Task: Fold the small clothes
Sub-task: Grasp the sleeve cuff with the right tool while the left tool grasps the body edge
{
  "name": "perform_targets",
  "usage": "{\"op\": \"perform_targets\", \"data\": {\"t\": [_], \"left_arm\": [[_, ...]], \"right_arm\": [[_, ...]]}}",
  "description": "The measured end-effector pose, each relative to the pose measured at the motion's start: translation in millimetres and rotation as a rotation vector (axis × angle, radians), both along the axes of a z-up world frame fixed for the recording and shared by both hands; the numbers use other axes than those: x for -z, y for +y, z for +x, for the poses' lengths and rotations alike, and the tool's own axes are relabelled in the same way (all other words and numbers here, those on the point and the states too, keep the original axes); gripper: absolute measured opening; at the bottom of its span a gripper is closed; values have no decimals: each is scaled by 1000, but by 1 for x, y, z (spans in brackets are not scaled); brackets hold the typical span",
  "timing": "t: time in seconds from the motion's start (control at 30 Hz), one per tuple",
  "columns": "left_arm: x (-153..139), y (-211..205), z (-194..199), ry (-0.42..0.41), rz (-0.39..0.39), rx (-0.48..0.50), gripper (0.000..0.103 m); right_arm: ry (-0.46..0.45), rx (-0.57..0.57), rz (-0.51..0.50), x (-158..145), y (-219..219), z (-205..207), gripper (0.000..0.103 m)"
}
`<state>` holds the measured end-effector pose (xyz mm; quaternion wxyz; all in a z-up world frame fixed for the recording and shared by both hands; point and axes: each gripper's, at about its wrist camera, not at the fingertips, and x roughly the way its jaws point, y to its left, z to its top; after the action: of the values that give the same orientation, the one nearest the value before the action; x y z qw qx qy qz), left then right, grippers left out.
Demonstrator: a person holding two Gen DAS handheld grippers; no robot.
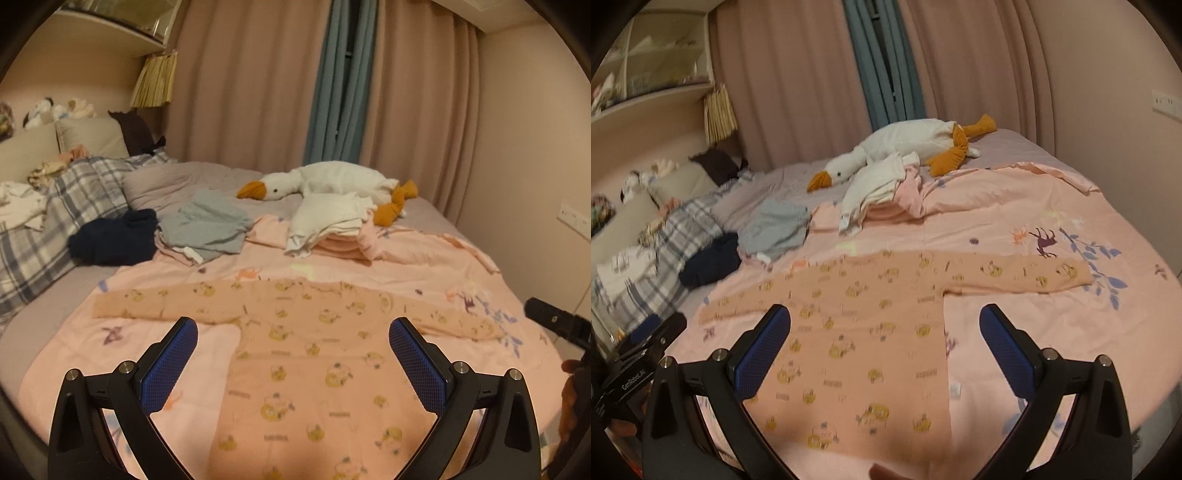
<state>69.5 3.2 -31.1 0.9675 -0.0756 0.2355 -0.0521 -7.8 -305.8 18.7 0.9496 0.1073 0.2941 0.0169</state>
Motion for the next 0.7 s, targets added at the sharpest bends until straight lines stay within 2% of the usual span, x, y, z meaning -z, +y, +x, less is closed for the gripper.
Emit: {"op": "perform_targets", "data": {"t": [0.1,0.17,0.2,0.3,0.47,0.5,0.57,0.7], "left_arm": [[8,18,31,-18,-64,-12,103],[20,36,56,5,-127,-7,103],[31,50,73,33,-181,8,103],[60,68,107,133,-275,-8,103],[109,58,157,252,-262,44,103],[125,52,171,314,-247,57,103],[146,46,184,390,-246,90,103],[194,34,204,543,-245,122,96]], "right_arm": [[11,86,84,11,-37,29,103],[7,138,120,19,-61,48,103],[5,165,147,24,-75,59,103],[35,228,222,47,-117,96,103],[221,311,267,103,-175,153,102],[246,351,284,115,-190,161,102],[279,432,329,135,-217,170,102],[334,489,352,163,-253,177,102]]}}
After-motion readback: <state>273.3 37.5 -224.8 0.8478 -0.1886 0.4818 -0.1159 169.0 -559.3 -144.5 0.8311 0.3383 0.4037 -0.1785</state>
